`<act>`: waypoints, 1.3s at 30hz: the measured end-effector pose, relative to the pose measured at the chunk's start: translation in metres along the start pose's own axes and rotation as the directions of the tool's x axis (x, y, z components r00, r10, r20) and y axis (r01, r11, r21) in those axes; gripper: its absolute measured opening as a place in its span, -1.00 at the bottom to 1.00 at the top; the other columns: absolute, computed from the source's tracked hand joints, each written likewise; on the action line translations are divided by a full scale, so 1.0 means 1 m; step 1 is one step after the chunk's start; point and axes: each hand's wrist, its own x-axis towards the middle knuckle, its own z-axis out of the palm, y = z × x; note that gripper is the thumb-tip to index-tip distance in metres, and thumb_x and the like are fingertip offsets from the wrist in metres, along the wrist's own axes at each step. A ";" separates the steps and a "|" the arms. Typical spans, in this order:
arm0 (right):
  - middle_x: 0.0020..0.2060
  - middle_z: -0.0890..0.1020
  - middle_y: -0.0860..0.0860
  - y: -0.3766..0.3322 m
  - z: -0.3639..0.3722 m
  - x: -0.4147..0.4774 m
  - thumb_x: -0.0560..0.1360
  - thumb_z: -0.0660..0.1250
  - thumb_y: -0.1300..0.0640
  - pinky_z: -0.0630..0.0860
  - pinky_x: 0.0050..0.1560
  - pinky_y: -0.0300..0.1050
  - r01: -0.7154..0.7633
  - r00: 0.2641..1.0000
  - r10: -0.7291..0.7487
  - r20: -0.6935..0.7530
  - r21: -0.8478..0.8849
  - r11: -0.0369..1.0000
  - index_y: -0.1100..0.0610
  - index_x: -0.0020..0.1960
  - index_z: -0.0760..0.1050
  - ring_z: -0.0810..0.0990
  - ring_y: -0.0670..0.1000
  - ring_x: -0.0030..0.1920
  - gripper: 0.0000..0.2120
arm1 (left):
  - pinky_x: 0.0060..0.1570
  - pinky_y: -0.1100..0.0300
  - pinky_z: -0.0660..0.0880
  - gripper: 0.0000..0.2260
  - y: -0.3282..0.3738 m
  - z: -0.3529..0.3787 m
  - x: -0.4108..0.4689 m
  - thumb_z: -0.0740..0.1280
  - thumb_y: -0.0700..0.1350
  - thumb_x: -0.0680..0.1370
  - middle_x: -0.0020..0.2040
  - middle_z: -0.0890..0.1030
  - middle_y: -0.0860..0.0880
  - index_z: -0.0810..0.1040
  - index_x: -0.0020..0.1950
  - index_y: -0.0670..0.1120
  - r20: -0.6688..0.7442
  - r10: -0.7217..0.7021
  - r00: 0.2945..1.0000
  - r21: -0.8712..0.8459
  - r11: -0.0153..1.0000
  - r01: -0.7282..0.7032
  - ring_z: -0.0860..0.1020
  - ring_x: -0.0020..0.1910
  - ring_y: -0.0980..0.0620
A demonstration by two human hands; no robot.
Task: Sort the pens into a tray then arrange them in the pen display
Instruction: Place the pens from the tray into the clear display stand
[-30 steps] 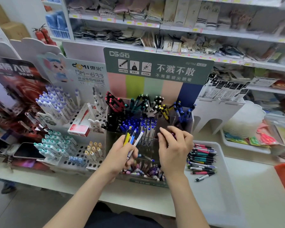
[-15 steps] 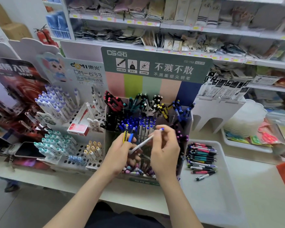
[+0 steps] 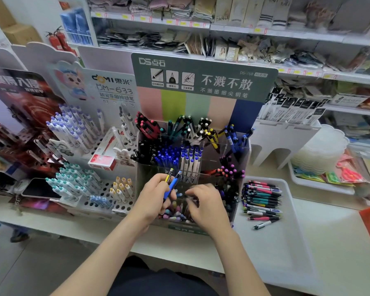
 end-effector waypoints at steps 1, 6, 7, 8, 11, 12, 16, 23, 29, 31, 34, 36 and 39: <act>0.03 0.72 -0.15 -0.003 -0.002 0.000 0.53 0.43 0.07 0.57 0.11 0.08 -0.010 1.000 0.010 -0.015 0.013 1.000 0.01 0.12 0.70 0.58 -0.04 0.10 -0.81 | -0.45 0.18 0.26 -0.76 0.001 0.001 -0.001 0.09 -0.25 0.65 -0.19 0.63 -0.10 0.51 0.21 -0.11 0.006 -0.003 1.000 -0.006 1.000 0.003 0.35 -0.40 0.02; -0.05 0.75 -0.18 -0.041 -0.028 0.004 0.65 0.41 0.05 0.65 0.10 -0.10 -0.232 0.944 0.325 -0.059 0.581 0.780 -0.02 0.20 0.71 0.72 -0.12 0.02 -0.83 | -0.46 0.17 0.30 -0.77 0.005 0.006 -0.003 0.09 -0.26 0.65 -0.21 0.62 -0.10 0.51 0.19 -0.15 0.050 0.013 0.999 0.024 1.000 -0.014 0.39 -0.41 0.00; -0.08 0.76 -0.16 -0.044 -0.030 0.006 0.64 0.42 0.06 0.67 0.08 -0.03 -0.243 0.943 0.330 -0.034 0.606 0.757 -0.03 0.18 0.72 0.74 -0.08 -0.02 -0.85 | -0.46 0.17 0.30 -0.77 0.006 0.008 -0.004 0.10 -0.27 0.65 -0.23 0.61 -0.10 0.52 0.17 -0.16 0.064 0.016 0.998 0.023 1.000 -0.018 0.39 -0.41 -0.01; -0.11 0.76 -0.13 -0.045 -0.031 0.006 0.63 0.43 0.06 0.68 0.05 0.05 -0.243 0.946 0.322 -0.026 0.600 0.762 -0.04 0.14 0.72 0.74 -0.05 -0.07 -0.87 | -0.45 0.15 0.30 -0.77 0.005 0.009 -0.003 0.11 -0.29 0.64 -0.25 0.61 -0.11 0.53 0.16 -0.16 0.073 0.022 0.997 0.025 0.999 -0.023 0.40 -0.42 -0.02; -0.14 0.74 -0.06 -0.050 -0.033 0.007 0.63 0.38 0.13 0.67 -0.02 0.18 -0.226 0.923 0.371 -0.104 0.632 0.741 -0.04 0.06 0.67 0.72 0.02 -0.13 -0.89 | -0.43 0.09 0.36 -0.81 0.005 0.013 -0.003 0.14 -0.30 0.66 -0.26 0.66 -0.12 0.52 0.13 -0.16 0.060 0.055 0.997 0.053 0.997 -0.058 0.50 -0.41 -0.07; -0.13 0.72 -0.06 -0.052 -0.035 0.007 0.65 0.35 0.16 0.66 -0.05 0.18 -0.193 0.898 0.402 -0.181 0.658 0.728 -0.04 0.07 0.63 0.71 0.04 -0.14 -0.87 | -0.41 0.08 0.41 -0.84 0.003 0.012 -0.003 0.16 -0.29 0.67 -0.24 0.69 -0.11 0.51 0.14 -0.14 0.028 0.071 0.997 0.072 0.995 -0.073 0.55 -0.38 -0.09; -0.10 0.66 -0.16 -0.063 -0.052 0.008 0.69 0.27 0.29 0.63 -0.09 -0.10 -0.020 0.760 0.452 -0.466 0.678 0.735 0.11 0.16 0.51 0.69 0.00 -0.11 -0.88 | -0.24 0.06 0.55 -0.85 -0.006 0.004 0.003 0.22 -0.28 0.68 -0.09 0.72 -0.14 0.48 0.17 -0.06 -0.128 0.146 0.981 0.110 0.985 -0.132 0.63 -0.25 -0.07; 0.07 0.64 0.11 -0.060 -0.081 0.025 0.70 0.20 0.34 0.63 -0.02 0.06 0.150 0.634 0.174 -0.753 0.341 0.928 0.28 0.23 0.48 0.68 0.09 -0.02 -0.85 | 0.01 0.16 0.63 -0.88 0.004 0.002 0.004 0.29 -0.25 0.70 0.04 0.63 -0.09 0.54 0.16 -0.06 -0.072 0.269 0.961 0.115 0.959 -0.260 0.69 -0.01 0.03; 0.10 0.58 0.19 -0.027 -0.106 0.060 0.70 0.20 0.36 0.57 0.12 0.02 0.006 0.565 0.049 -0.823 0.064 0.998 0.34 0.24 0.49 0.59 0.17 0.07 -0.83 | 0.21 -0.04 0.63 -0.85 0.033 0.020 0.011 0.37 -0.21 0.68 0.05 0.69 -0.07 0.59 0.21 -0.01 0.012 0.334 0.943 0.108 0.937 -0.333 0.71 0.04 -0.02; 0.09 0.62 0.13 -0.011 -0.106 0.073 0.70 0.24 0.28 0.55 0.11 0.06 -0.063 0.674 0.041 -0.738 -0.003 0.998 0.24 0.25 0.54 0.57 0.13 0.08 -0.82 | 0.21 -0.03 0.64 -0.85 0.039 0.026 0.010 0.38 -0.20 0.67 0.06 0.70 -0.04 0.60 0.20 0.01 0.033 0.351 0.936 0.103 0.930 -0.352 0.72 0.04 0.00; 0.16 0.60 0.08 0.005 -0.105 0.080 0.67 0.32 0.10 0.42 0.09 0.08 -0.267 0.738 0.058 -0.672 -0.212 0.940 0.07 0.22 0.63 0.47 0.17 0.16 -0.82 | 0.19 -0.01 0.65 -0.86 0.045 0.030 0.008 0.37 -0.19 0.69 0.06 0.71 -0.01 0.61 0.20 0.01 0.070 0.354 0.933 0.088 0.929 -0.359 0.73 0.01 0.04; 0.23 0.53 0.11 0.008 -0.105 0.080 0.67 0.34 0.04 0.40 0.11 0.13 -0.397 0.741 0.132 -0.659 -0.271 0.877 0.03 0.22 0.68 0.39 0.21 0.20 -0.80 | 0.17 0.00 0.66 -0.86 0.046 0.031 0.008 0.37 -0.19 0.69 0.06 0.71 -0.02 0.61 0.20 0.01 0.077 0.354 0.932 0.079 0.930 -0.359 0.74 0.01 0.04; 0.26 0.50 0.15 -0.003 -0.100 0.071 0.66 0.34 0.11 0.42 0.16 0.07 -0.345 0.727 0.142 -0.672 -0.178 0.921 0.07 0.37 0.61 0.41 0.17 0.18 -0.70 | 0.15 -0.01 0.67 -0.83 0.044 0.030 0.007 0.39 -0.21 0.68 0.07 0.72 -0.04 0.61 0.23 -0.01 0.059 0.357 0.932 0.042 0.932 -0.359 0.74 0.00 0.00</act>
